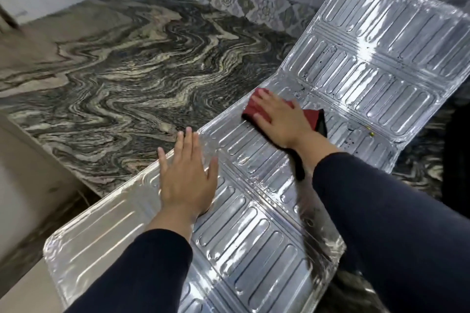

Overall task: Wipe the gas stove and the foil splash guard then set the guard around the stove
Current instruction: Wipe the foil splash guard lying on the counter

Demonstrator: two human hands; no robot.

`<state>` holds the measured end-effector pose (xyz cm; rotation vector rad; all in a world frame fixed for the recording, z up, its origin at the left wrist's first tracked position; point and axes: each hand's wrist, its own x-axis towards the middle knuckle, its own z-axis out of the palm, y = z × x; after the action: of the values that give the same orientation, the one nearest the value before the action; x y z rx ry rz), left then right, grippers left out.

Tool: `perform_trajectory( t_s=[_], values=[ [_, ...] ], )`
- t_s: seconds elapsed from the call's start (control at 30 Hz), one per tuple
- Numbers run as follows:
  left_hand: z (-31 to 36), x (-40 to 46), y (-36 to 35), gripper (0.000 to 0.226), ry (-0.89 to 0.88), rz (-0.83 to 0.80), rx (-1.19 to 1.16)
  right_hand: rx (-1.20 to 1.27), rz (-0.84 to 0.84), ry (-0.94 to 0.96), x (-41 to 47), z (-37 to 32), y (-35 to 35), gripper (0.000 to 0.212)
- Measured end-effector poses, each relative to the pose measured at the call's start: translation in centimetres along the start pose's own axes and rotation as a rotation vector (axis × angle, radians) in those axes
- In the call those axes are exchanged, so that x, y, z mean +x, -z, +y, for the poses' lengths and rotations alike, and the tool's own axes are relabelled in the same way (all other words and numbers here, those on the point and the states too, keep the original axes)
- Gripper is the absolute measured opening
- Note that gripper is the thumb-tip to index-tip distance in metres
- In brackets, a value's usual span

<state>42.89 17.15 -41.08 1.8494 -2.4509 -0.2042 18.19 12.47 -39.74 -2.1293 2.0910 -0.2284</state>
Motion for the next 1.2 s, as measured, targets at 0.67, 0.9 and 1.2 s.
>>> perform_trajectory(
  t_s=[0.67,0.9,1.2],
  values=[
    [-1.8,-2.0,2.8,0.063,0.017,-0.072,0.052,0.064,0.021,0.017,-7.4,-7.0,-1.8,0.050],
    [5.6,-1.6,0.2,0.067,0.046,-0.027,-0.109,0.157,0.016,0.014,-11.1,-5.7,-0.6,0.050],
    [5.2,-1.6,-0.6,0.076,0.022,0.009,-0.052,-0.024,0.036,-0.343,-15.0,4.4,1.1,0.057]
  ],
)
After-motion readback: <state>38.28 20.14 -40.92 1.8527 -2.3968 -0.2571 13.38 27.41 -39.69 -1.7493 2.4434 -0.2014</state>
